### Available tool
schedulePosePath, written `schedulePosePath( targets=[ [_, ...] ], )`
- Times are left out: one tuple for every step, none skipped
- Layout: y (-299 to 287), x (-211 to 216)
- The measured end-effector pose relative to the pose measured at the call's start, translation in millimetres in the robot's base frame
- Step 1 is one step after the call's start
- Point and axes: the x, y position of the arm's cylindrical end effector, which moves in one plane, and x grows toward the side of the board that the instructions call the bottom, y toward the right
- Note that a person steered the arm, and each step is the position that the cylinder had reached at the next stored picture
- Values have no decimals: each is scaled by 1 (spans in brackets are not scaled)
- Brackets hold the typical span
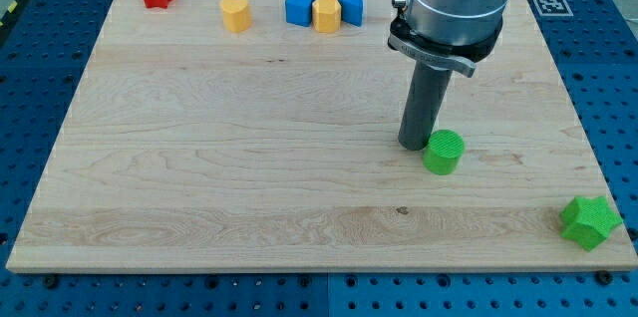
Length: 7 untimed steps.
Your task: Move the green circle towards the green star
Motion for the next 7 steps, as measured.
schedulePosePath(
  targets=[
    [-1,0],
    [-1,-2],
    [5,-4],
    [13,2],
    [7,21],
    [-5,27],
    [-8,31]
  ],
)
